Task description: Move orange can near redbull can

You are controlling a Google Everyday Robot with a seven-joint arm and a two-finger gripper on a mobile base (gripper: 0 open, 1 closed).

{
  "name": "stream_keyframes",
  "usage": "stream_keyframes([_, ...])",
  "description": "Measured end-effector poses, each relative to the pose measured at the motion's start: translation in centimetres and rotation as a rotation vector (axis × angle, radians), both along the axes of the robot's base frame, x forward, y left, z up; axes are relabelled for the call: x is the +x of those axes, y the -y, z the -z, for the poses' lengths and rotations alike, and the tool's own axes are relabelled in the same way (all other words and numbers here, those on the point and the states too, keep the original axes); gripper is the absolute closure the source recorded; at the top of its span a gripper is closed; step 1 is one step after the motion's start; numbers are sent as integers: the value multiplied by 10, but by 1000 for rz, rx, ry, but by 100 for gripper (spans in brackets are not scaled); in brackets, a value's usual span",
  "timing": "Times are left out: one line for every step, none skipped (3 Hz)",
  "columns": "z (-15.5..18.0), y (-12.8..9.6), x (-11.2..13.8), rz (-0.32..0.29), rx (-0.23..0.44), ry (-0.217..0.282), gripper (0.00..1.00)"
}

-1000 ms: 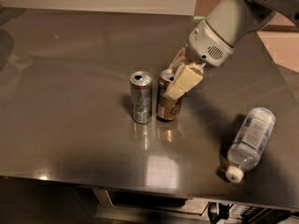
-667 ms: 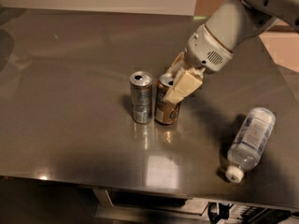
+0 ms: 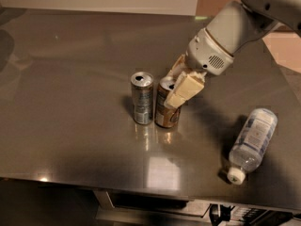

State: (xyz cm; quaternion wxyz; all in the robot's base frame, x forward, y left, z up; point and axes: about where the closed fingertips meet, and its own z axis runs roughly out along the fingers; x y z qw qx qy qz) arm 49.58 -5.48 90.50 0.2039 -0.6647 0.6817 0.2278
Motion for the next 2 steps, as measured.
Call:
stream_keyframes([0,-1,0,-1,1,1,0])
stream_keyframes([0,-1,0,-1,1,1,0])
